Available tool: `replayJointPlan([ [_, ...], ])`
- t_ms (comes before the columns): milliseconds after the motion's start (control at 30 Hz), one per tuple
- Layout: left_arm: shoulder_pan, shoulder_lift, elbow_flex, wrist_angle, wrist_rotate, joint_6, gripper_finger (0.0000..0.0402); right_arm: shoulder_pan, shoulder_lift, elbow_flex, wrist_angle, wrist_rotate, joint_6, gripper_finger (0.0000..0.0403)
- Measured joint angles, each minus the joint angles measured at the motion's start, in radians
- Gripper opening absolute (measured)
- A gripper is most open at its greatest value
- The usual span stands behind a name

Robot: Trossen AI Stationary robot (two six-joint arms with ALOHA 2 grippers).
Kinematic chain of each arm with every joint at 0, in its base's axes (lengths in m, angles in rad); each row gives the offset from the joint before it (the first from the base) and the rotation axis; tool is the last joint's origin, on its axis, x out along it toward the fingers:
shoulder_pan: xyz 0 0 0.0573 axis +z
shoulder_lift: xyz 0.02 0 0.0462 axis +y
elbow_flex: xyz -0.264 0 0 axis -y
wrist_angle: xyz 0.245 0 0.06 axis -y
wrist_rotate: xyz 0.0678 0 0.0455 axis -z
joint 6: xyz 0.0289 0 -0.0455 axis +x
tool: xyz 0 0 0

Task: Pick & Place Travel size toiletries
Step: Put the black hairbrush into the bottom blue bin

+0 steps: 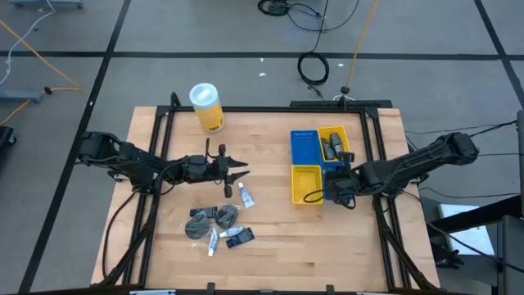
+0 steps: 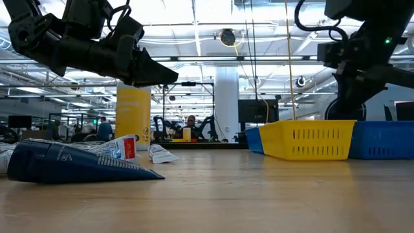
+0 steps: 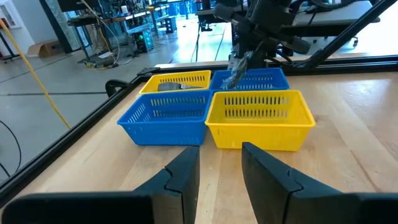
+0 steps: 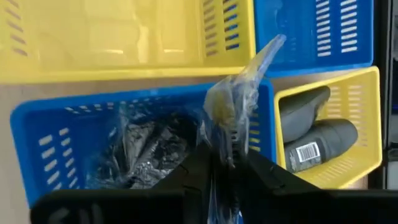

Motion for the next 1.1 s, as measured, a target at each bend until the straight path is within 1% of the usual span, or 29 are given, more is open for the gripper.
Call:
replayJointPlan([
  [167, 0.0, 0.0, 0.0, 0.0, 0.0, 0.0, 0.012, 0.0, 0.002, 0.0, -0.001, -0.002, -0.004, 0.0055],
  [233, 0.0, 0.0, 0.0, 0.0, 0.0, 0.0, 0.012, 0.0, -0.002, 0.0, -0.001, -0.015, -0.006, 0.0062],
  [333, 0.0, 0.0, 0.0, 0.0, 0.0, 0.0, 0.012, 0.0, -0.001, 0.0, -0.004, -0.051, -0.009, 0.0087],
  [467, 0.0, 0.0, 0.0, 0.0, 0.0, 0.0, 0.012, 0.0, -0.002, 0.0, -0.012, -0.057, -0.001, 0.0133],
  [600, 0.0, 0.0, 0.0, 0.0, 0.0, 0.0, 0.012, 0.0, -0.002, 0.013, -0.06, -0.065, 0.062, 0.0178],
  [733, 0.0, 0.0, 0.0, 0.0, 0.0, 0.0, 0.012, -0.012, -0.002, 0.047, -0.191, -0.187, 0.177, 0.0205],
  [833, 0.0, 0.0, 0.0, 0.0, 0.0, 0.0, 0.012, -0.02, -0.002, 0.055, -0.229, -0.261, 0.262, 0.0209],
  [933, 0.0, 0.0, 0.0, 0.0, 0.0, 0.0, 0.012, -0.02, -0.003, 0.055, -0.215, -0.323, 0.289, 0.0205],
  [1100, 0.0, 0.0, 0.0, 0.0, 0.0, 0.0, 0.012, -0.021, -0.006, 0.055, -0.19, -0.366, 0.29, 0.0171],
])
